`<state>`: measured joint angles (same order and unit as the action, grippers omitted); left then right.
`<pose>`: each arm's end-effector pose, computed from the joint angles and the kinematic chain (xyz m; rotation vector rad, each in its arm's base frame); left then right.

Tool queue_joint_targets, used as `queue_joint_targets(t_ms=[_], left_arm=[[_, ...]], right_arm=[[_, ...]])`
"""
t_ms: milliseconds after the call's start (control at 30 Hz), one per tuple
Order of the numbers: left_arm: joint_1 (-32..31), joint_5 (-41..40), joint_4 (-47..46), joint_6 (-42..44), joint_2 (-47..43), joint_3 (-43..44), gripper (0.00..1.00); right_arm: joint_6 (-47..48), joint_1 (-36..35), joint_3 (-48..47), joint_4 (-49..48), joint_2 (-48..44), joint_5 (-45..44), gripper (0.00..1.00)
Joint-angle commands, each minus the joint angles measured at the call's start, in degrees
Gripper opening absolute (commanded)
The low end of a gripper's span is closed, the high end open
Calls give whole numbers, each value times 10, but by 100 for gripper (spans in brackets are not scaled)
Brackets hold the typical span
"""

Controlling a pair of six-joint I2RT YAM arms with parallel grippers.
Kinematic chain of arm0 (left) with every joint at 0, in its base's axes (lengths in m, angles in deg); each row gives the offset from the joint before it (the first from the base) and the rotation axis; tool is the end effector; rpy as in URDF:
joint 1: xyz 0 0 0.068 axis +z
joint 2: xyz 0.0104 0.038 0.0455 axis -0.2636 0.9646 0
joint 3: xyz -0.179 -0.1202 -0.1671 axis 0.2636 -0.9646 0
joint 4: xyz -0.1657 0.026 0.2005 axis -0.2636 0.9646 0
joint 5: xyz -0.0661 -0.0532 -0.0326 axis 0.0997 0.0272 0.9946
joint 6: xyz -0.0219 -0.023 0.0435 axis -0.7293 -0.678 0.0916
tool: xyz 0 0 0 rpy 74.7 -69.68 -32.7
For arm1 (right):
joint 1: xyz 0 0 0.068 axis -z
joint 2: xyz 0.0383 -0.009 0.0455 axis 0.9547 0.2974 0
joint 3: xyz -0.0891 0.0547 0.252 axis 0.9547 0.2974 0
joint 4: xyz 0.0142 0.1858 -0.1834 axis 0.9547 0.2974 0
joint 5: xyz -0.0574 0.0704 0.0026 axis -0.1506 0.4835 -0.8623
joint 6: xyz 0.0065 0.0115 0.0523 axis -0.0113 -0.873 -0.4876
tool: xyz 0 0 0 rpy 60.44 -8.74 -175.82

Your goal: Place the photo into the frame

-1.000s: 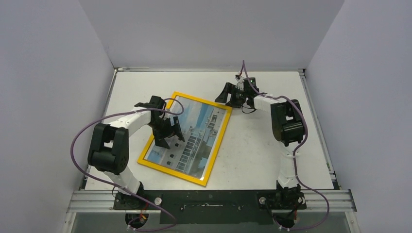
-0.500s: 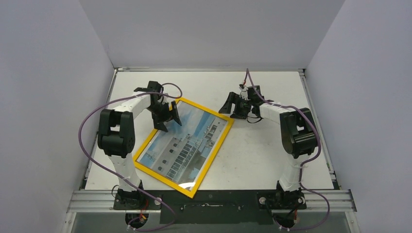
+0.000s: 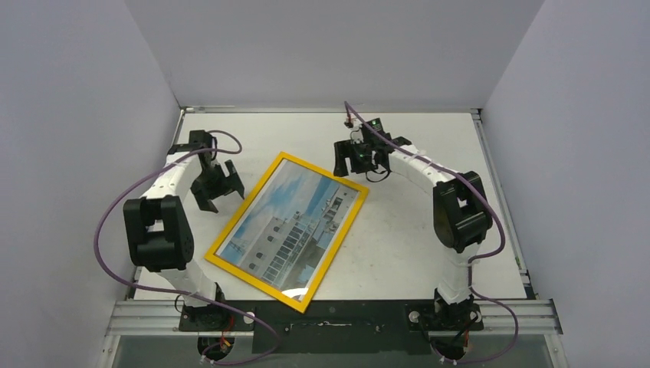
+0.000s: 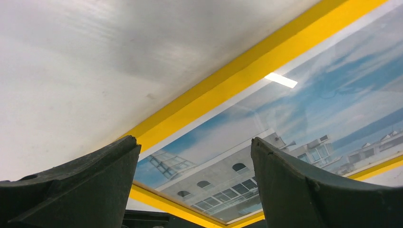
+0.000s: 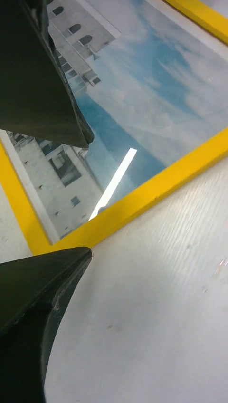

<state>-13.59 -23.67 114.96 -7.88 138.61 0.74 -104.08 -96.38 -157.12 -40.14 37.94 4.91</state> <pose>0.3321 0.0075 0.2205 -0.6683 2.8824 -0.1552 0.3839 0.1821 0.2153 -0.3506 2.5027 0.7278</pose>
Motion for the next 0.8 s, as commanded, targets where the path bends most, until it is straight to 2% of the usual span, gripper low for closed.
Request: queue_joint_targets(t_ms=[0,133,333,533,633,767], left_arm=[[23,-8,-16,-22,-61,-31,87],[30,14,-14,-22,-57,-27,87],[31,35,-15,-21,-53,-21,88],[32,38,-12,-17,-44,-8,87],[33,40,-13,-15,-36,-3,87],[33,44,-13,-14,-29,3,87]], right_arm=[[114,-42,-62,41,38,-30,78],[159,-61,-122,63,84,-45,76],[195,-66,-183,83,132,-71,68],[209,-71,-174,92,143,-63,50],[210,-72,-166,92,145,-72,39],[189,-67,-168,94,148,-104,30]])
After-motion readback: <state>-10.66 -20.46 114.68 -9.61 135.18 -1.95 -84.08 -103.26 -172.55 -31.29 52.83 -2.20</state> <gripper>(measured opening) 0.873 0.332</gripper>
